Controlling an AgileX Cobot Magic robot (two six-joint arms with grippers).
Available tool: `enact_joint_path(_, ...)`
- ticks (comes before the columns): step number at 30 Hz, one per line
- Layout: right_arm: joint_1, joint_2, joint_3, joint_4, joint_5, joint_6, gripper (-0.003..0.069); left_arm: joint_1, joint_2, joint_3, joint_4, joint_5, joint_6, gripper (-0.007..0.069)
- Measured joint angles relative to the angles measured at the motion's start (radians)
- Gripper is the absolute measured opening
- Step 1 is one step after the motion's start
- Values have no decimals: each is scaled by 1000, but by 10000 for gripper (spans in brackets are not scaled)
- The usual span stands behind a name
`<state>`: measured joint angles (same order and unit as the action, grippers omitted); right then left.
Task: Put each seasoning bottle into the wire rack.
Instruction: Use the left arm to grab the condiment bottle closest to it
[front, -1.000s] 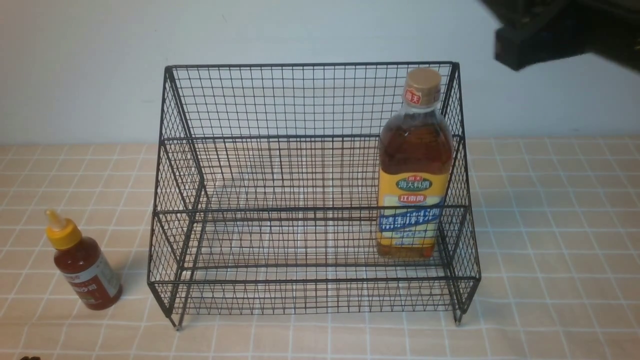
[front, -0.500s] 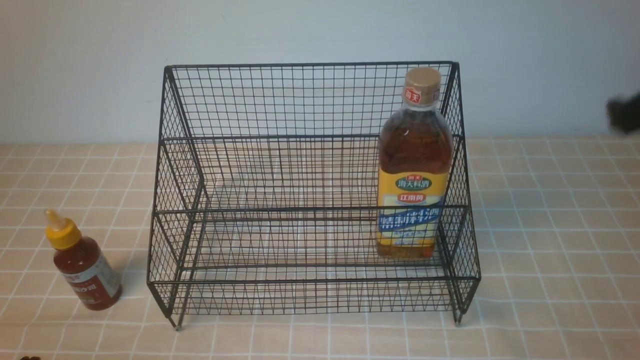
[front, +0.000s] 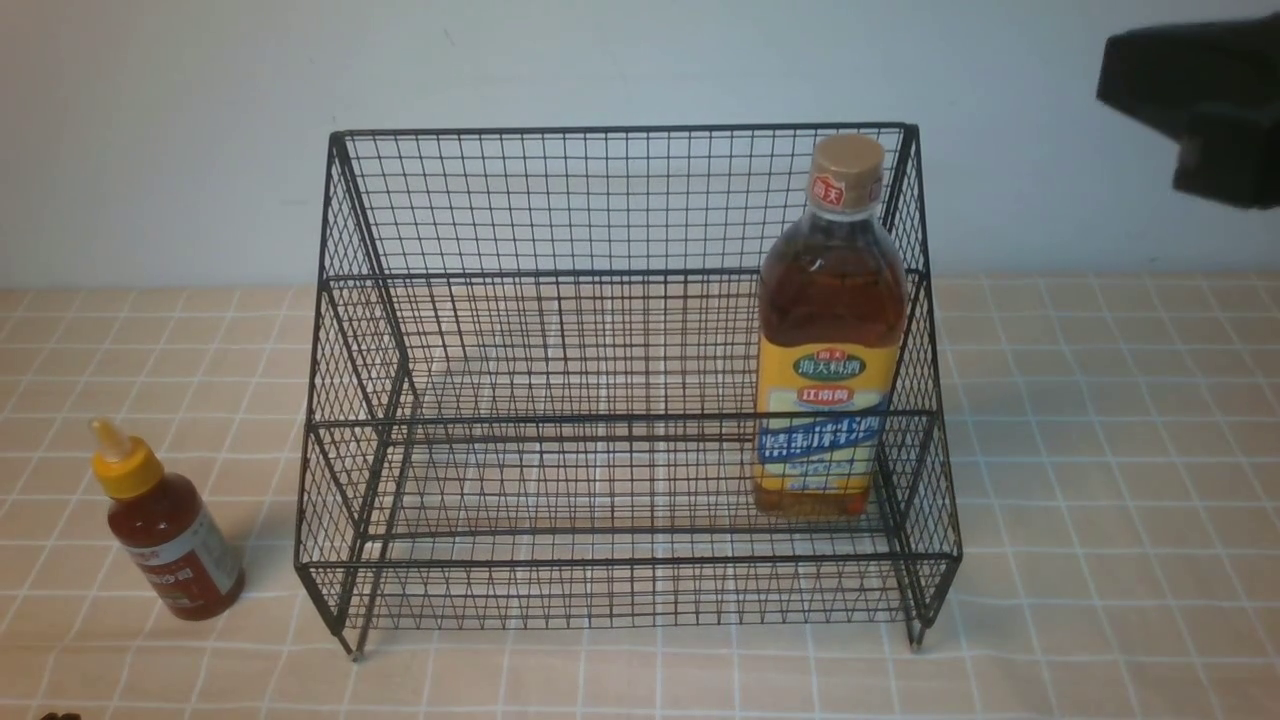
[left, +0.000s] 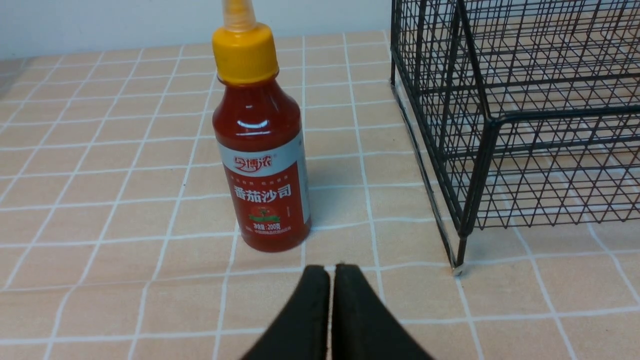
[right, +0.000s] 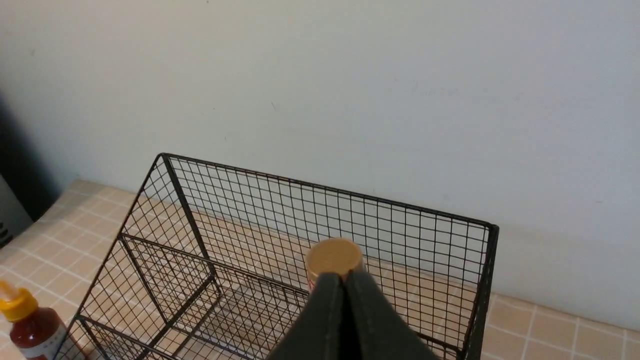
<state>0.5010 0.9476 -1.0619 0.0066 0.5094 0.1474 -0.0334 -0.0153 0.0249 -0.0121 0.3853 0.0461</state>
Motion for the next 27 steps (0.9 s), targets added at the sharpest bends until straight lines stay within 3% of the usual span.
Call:
enact_joint_path(12, -41, -53, 48, -76, -19, -22, -14, 0, 0, 0, 0, 0, 0, -7)
enact_joint_path(16, -140, -173, 176, -83, -74, -23, -14, 0, 0, 0, 0, 0, 0, -7)
enact_joint_path(18, -260, -303, 336, -95, -159, -25, -14, 0, 0, 0, 0, 0, 0, -7)
enact_joint_path(22, -406, -493, 593, -98, -276, -25, -14, 0, 0, 0, 0, 0, 0, -7)
enact_joint_path(27, -524, -712, 900, -98, -314, -25, -14, 0, 0, 0, 0, 0, 0, -7)
